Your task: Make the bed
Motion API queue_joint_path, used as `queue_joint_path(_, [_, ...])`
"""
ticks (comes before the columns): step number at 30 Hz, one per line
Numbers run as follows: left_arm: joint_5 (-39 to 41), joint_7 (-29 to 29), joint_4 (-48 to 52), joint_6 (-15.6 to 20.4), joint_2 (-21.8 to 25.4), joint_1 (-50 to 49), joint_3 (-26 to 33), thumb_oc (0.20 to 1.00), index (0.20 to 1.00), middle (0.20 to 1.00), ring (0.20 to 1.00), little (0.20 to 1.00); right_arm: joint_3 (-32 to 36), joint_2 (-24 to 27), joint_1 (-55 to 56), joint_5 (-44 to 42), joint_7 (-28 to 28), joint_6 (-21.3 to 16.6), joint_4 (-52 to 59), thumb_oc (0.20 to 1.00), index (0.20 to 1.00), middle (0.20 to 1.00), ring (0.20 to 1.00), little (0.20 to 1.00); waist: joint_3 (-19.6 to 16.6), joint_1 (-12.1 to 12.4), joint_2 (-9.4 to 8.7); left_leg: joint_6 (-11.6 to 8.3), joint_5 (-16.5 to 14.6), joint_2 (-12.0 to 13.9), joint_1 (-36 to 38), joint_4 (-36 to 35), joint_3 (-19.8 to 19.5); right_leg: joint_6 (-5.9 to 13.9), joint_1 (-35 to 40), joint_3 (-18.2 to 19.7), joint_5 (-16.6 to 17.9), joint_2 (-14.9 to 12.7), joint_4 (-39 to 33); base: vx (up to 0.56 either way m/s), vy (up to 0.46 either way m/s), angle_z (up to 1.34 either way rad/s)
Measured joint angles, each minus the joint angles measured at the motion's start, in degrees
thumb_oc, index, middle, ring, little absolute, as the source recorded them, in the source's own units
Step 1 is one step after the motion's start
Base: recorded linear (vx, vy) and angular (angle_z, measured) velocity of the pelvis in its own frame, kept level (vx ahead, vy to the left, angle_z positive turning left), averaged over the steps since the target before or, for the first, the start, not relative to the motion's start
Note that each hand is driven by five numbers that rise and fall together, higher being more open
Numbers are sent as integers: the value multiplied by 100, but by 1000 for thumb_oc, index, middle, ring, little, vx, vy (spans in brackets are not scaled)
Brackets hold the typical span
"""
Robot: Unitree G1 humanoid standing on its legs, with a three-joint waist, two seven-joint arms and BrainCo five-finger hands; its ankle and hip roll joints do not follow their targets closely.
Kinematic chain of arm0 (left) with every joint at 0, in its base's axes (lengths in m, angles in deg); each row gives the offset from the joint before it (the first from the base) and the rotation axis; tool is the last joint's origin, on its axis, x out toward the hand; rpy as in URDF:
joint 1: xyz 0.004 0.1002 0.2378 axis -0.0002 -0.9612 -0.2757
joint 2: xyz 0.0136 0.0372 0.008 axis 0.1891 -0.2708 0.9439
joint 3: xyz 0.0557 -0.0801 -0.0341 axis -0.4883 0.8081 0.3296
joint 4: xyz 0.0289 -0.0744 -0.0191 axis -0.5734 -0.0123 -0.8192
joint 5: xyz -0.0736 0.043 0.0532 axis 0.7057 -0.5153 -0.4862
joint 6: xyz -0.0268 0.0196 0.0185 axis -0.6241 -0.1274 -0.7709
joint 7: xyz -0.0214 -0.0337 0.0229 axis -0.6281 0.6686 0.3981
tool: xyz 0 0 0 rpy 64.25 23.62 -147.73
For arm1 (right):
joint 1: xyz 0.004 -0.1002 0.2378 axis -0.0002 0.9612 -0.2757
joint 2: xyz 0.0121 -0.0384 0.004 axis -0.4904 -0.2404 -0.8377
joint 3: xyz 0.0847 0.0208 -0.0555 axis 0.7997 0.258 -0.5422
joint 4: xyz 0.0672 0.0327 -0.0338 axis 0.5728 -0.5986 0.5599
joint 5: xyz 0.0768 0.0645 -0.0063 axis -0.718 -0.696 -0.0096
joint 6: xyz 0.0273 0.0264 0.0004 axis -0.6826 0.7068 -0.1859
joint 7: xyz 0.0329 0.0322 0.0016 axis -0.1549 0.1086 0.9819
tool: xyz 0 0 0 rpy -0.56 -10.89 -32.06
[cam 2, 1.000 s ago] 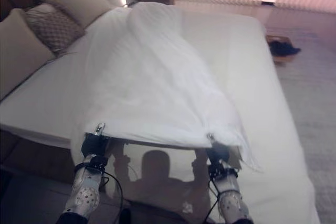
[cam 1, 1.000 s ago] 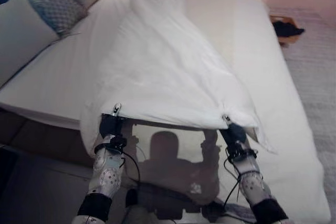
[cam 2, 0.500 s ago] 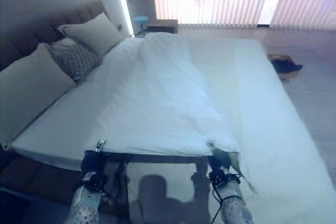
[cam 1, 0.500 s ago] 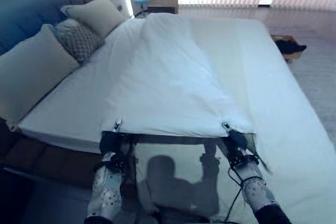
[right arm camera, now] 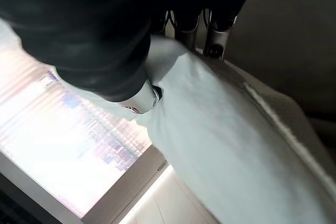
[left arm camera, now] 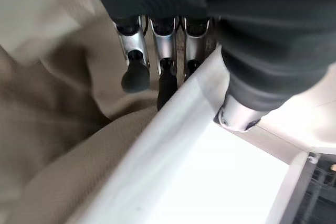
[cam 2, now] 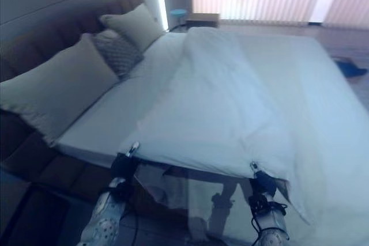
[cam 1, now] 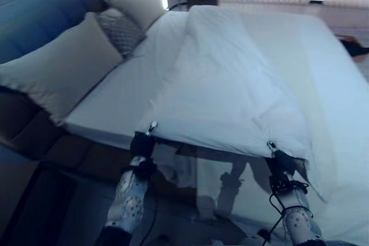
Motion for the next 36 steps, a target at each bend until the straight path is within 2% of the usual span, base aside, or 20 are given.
queue_joint_path(2, [-23, 19, 101, 9, 114, 18, 61, 200, 200, 200, 200, 200, -108, -35, -68, 10, 9, -3, -96, 200, 200, 200, 200, 200, -20, 105, -101, 30, 153, 90, 224, -324, 78, -86, -71, -188, -1021, 534, 1225, -202, 199, -39])
queue_joint_path(3, [-73, 78, 177, 9, 144, -69, 151, 200, 200, 200, 200, 200, -178, -27, -192, 12, 26, -3, -213, 200, 200, 200, 200, 200, -94, 148, -268, 53, 211, 47, 360, -479, 332, -388, 62, -374, -1388, 920, 961, -149, 70, -55])
queue_joint_path(6, [-184, 145, 316, 14, 143, -181, 281, 200, 200, 200, 200, 200, -200, -22, -497, 9, 31, -20, -257, 200, 200, 200, 200, 200, -107, 295, -268, 72, 226, -96, 423, -610, 431, -543, 485, -223, -1505, 1353, -392, -171, 75, -72])
queue_joint_path(8, [-230, 135, 352, 13, 10, -254, 358, 200, 200, 200, 200, 200, -208, -14, -575, 9, 30, -20, -288, 200, 200, 200, 200, 200, -90, 297, -210, 70, 251, -167, 404, -564, 466, -935, 691, -210, -1370, 1526, -1068, -131, 87, -51])
queue_joint_path(10, [-226, 146, 347, 7, -204, -339, 411, 200, 200, 200, 200, 200, -230, 0, -597, 8, 29, -28, -480, 200, 200, 200, 200, 200, -90, 381, -186, 26, 275, -225, 295, -162, 454, -893, 804, 115, -1221, 1581, -1380, -130, 175, -30])
queue_joint_path(12, [-227, 143, 337, 6, -269, -353, 432, 200, 200, 200, 200, 200, -265, 33, -675, 15, 27, -27, -616, 200, 200, 200, 200, 200, -87, 516, -139, -50, 256, -302, 234, 177, 156, -943, 856, 283, -1073, 1568, -1616, -238, 319, -57])
queue_joint_path(14, [-229, 163, 302, 6, -406, -332, 429, 200, 200, 200, 200, 200, -321, 250, -812, 14, 27, -21, -636, 200, 200, 200, 200, 200, -86, 708, -165, -511, 430, -360, 89, 394, -145, -1012, 812, 366, -769, 1312, -1744, -140, 419, -53])
queue_joint_path(15, [-232, 143, 318, 6, -378, -270, 428, 200, 200, 200, 200, 200, -351, 306, -854, 12, 31, -27, -625, 200, 200, 200, 200, 200, -121, 530, -140, -424, 195, 47, -60, 736, 171, -902, 888, 68, -660, 1248, -1971, -34, 425, 12])
queue_joint_path(16, [-237, 138, 329, 12, -446, -225, 418, 200, 200, 200, 200, 200, -350, 373, -814, 14, 54, -23, -645, 200, 200, 200, 200, 200, -161, 445, -20, -570, 189, 777, -53, 686, 90, -859, 908, -202, -619, 1248, -1911, -44, 483, 34])
queue_joint_path(17, [-239, 133, 333, 11, -455, -241, 417, 200, 200, 200, 200, 200, -351, 363, -783, 13, 46, -20, -625, 200, 200, 200, 200, 200, -201, 352, 53, -564, 198, 1011, 8, 517, 119, -864, 912, -415, -714, 1272, -1870, -31, 295, 15])
queue_joint_path(19, [-291, 141, 312, 8, -526, -171, 249, 200, 200, 200, 200, 200, -311, 523, -640, 14, 32, -21, -613, 200, 200, 200, 200, 200, -195, 197, 175, -363, 696, 1280, 143, 31, 9, -702, 805, -474, -762, 1048, -1488, -32, 536, 33])
queue_joint_path(21, [-447, 137, 307, -14, -528, -154, 42, 200, 200, 200, 200, 200, -113, 581, -369, 14, 8, -16, -387, 200, 200, 200, 200, 200, -206, 126, 211, -703, 356, 1004, 129, -87, 18, -434, 768, -566, -603, 654, -1312, -7, 565, 65])
queue_joint_path(22, [-446, 135, 305, -33, -528, -128, -95, 200, 200, 200, 200, 200, 32, 605, -171, 48, 3, -15, -189, 200, 200, 200, 200, 200, -207, -49, 214, -719, 269, 761, 129, -334, 26, -240, 860, -625, -477, 421, -1278, 36, 390, 114])
queue_joint_path(24, [-447, 142, 298, -86, -468, -61, -185, 200, 200, 200, 200, 200, 81, 506, -5, 77, -16, -27, -194, 200, 200, 200, 200, 200, -189, -163, -80, -474, 361, 182, 66, -450, -32, -64, 1000, -300, -299, 23, -1423, 58, 364, 116])
queue_joint_path(25, [-453, 168, 295, -91, -385, -135, -185, 200, 200, 200, 200, 200, 121, 364, -50, 117, -78, -27, -241, 200, 200, 200, 200, 200, -158, -126, -113, -352, 374, 85, 121, -464, -45, -160, 959, -248, -112, -160, -1349, 38, 331, 55])
queue_joint_path(28, [-636, 147, 323, -131, -50, -332, -86, 200, 200, 200, 200, 200, 27, 300, -133, 268, -80, -19, -334, 200, 200, 200, 200, 200, -97, 79, -122, -213, 298, 21, 313, -550, 417, -155, 509, -213, 472, -217, -968, 55, 243, -59])
queue_joint_path(30, [-676, 121, 320, -134, 0, -370, -57, 200, 200, 200, 200, 200, 9, 236, -219, 289, -69, -16, -488, 200, 200, 200, 200, 200, 5, 88, -29, -148, 286, 155, 495, -694, 481, 110, 335, -326, 91, -143, -563, -12, 36, -52])
queue_joint_path(32, [-830, 117, 328, -123, -5, -366, -35, 200, 200, 200, 200, 200, -8, 200, -124, 293, -37, -17, -532, 200, 200, 200, 200, 200, 27, 121, -120, -192, 309, 214, 485, -793, 479, 27, 468, -322, -262, 431, -1127, -104, -21, -9])
queue_joint_path(33, [-1000, 121, 330, -112, -7, -356, -22, 200, 200, 200, 200, 200, -4, 241, -172, 348, -6, -21, -564, 200, 200, 200, 200, 200, 70, 94, -250, -217, 288, 108, 405, -744, 469, -331, 562, -247, -379, 569, -1505, -217, 2, 2])
queue_joint_path(36, [-1131, 103, 368, -94, 0, -304, -21, 200, 200, 200, 200, 200, -27, 414, -398, 436, 23, -28, -671, 200, 200, 200, 200, 200, 370, 114, -130, -245, 212, 119, -10, -452, 485, -370, 180, -126, -390, 543, -1322, -115, 9, -1])
